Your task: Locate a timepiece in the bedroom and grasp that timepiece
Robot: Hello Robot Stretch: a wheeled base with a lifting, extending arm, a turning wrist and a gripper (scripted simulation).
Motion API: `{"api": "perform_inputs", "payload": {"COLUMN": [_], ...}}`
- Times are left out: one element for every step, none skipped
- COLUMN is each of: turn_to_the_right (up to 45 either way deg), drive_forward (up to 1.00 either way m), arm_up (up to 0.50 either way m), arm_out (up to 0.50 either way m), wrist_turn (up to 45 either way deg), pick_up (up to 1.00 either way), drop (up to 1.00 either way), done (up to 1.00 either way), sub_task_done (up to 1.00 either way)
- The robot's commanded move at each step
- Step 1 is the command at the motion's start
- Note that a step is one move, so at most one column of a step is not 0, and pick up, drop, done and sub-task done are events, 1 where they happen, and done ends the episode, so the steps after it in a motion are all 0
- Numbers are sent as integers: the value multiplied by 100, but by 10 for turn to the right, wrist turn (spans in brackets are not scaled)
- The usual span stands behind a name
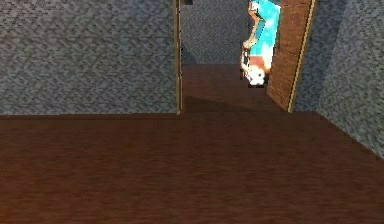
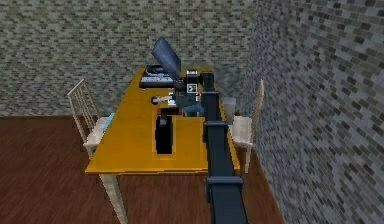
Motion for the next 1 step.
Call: {"api": "perform_inputs", "payload": {"turn_to_the_right": [0], "drive_forward": [0], "arm_up": [-30], "arm_out": [0], "wrist_turn": [0], "pick_up": [0], "drop": [0], "done": [0], "sub_task_done": [0]}}
